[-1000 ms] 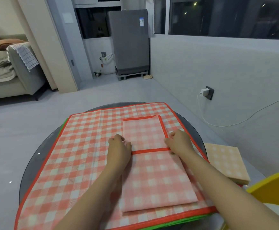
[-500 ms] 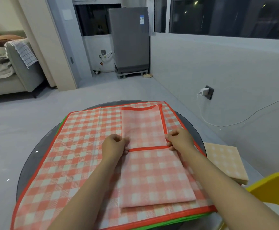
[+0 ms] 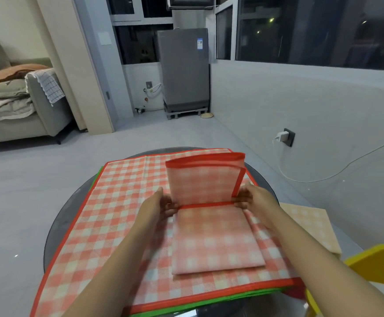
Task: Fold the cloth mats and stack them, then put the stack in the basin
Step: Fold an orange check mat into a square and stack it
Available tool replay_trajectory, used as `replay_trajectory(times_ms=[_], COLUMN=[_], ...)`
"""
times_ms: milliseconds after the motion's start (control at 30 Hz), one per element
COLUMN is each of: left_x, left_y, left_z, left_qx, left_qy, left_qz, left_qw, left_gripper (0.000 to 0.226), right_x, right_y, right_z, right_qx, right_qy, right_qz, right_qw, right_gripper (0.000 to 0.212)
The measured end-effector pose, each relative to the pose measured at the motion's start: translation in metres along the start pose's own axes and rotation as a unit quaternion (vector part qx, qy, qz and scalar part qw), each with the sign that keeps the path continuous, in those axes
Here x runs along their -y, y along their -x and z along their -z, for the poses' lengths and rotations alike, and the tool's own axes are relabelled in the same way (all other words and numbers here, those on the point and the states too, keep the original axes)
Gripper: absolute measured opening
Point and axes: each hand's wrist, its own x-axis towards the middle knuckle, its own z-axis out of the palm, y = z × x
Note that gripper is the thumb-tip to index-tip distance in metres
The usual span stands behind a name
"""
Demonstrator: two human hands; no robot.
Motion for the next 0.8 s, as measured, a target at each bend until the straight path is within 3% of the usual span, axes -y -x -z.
replay_trajectory(times_ms=[233,400,467,500,567,600,633,800], left_x=[0.006,0.011,0.013,0.015,0.017,0.017,0.017,0.029], left_y=[0.019,0.023,0.023,0.024,0.026,0.028,0.031,0.033], left_z=[0.009,0.003,-0.001,-0.003,-0.008,-0.013,-0.017,-0.041], left_qx=[-0.006,-0.015,-0.014,-0.014,-0.023,-0.024,-0.012,0.095], left_qy=[-0.189,-0.326,-0.394,-0.451,-0.568,-0.598,-0.611,-0.637], left_qz=[-0.088,-0.189,-0.226,-0.245,-0.280,-0.297,-0.304,-0.243], left_qw=[0.978,0.926,0.891,0.858,0.774,0.744,0.730,0.725], left_gripper=[0.040,0.027,0.017,0.014,0.027,0.033,0.037,0.053], right_x=[-0.003,-0.006,-0.006,-0.006,-0.008,-0.008,-0.009,-0.020], right_y=[0.012,0.016,0.023,0.026,0.030,0.032,0.034,0.041], right_z=[0.007,0.005,0.000,-0.003,-0.009,-0.013,-0.018,-0.041], right_qx=[0.000,-0.014,0.008,0.020,0.020,0.019,0.027,0.114], right_qy=[0.223,0.379,0.425,0.466,0.599,0.649,0.670,0.655], right_qz=[0.056,0.128,0.153,0.164,0.199,0.218,0.228,0.202], right_qw=[0.973,0.916,0.892,0.869,0.775,0.729,0.706,0.719], right_gripper=[0.035,0.018,0.011,0.009,0.028,0.034,0.038,0.048])
